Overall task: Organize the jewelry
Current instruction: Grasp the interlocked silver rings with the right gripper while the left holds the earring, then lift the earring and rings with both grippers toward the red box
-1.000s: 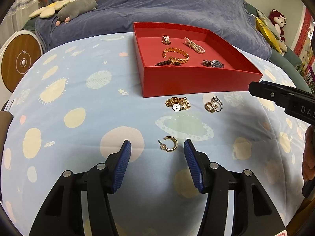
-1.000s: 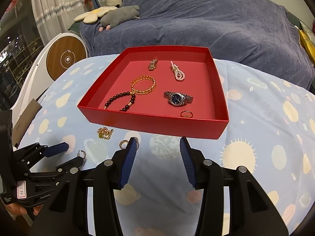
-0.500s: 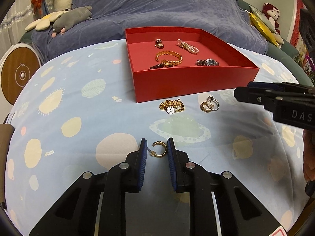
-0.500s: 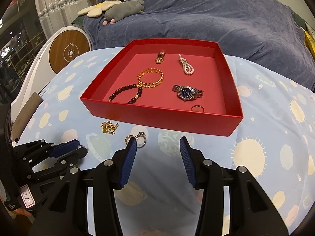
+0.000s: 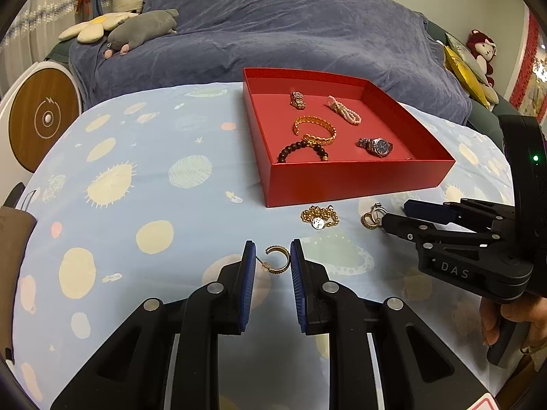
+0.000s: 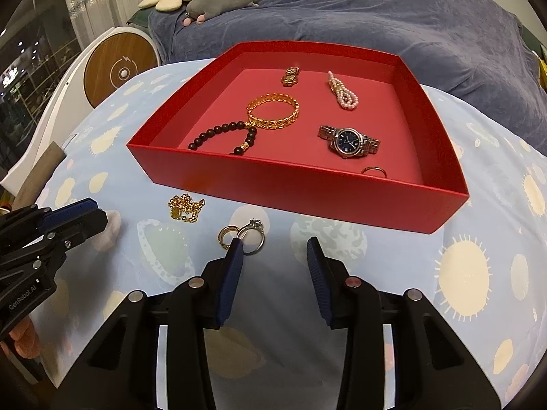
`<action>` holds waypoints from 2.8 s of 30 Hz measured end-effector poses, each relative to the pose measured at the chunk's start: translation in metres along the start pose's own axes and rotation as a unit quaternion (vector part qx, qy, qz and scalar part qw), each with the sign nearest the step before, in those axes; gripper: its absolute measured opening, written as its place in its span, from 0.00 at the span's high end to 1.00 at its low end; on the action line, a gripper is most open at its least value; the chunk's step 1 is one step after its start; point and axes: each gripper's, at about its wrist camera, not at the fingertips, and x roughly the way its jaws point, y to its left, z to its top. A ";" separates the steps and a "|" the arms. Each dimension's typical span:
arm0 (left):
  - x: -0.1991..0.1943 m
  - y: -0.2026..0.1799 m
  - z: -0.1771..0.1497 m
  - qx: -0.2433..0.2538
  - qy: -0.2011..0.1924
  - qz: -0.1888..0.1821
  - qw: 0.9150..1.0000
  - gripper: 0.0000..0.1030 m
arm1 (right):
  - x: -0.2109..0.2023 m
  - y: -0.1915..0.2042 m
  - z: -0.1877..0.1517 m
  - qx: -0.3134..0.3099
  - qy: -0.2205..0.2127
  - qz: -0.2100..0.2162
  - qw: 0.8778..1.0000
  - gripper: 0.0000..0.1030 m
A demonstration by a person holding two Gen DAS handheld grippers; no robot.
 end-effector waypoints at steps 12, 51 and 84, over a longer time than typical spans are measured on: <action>-0.001 0.001 0.001 -0.007 0.000 -0.003 1.000 0.83 | 0.009 0.018 0.005 -0.034 -0.011 0.003 0.999 0.73; -0.004 -0.023 0.026 -0.006 -0.017 -0.032 0.999 0.83 | -0.059 -0.017 -0.001 -0.001 -0.024 0.047 0.999 0.84; -0.012 -0.032 0.048 -0.016 -0.038 -0.043 0.998 0.83 | -0.038 0.000 -0.027 -0.043 0.014 0.036 0.998 0.78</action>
